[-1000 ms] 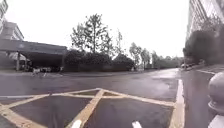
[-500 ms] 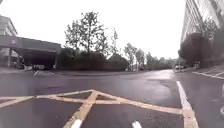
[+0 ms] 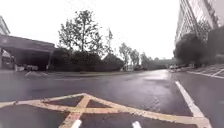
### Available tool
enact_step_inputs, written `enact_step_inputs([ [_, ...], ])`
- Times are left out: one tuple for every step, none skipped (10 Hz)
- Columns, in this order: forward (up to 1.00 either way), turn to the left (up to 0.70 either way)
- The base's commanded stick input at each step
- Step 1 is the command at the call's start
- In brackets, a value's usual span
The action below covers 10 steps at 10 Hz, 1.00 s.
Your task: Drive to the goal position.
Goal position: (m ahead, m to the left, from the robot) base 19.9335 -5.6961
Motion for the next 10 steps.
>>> enact_step_inputs([
  [0.70,-0.14],
  [0.69,-0.14],
  [0.45,-0.27],
  [0.45,-0.27],
  [0.45,-0.27],
  [0.45,-0.27],
  [0.45,-0.27],
  [0.45,-0.27],
  [0.45,-0.27],
  [0.45,-0.27],
])
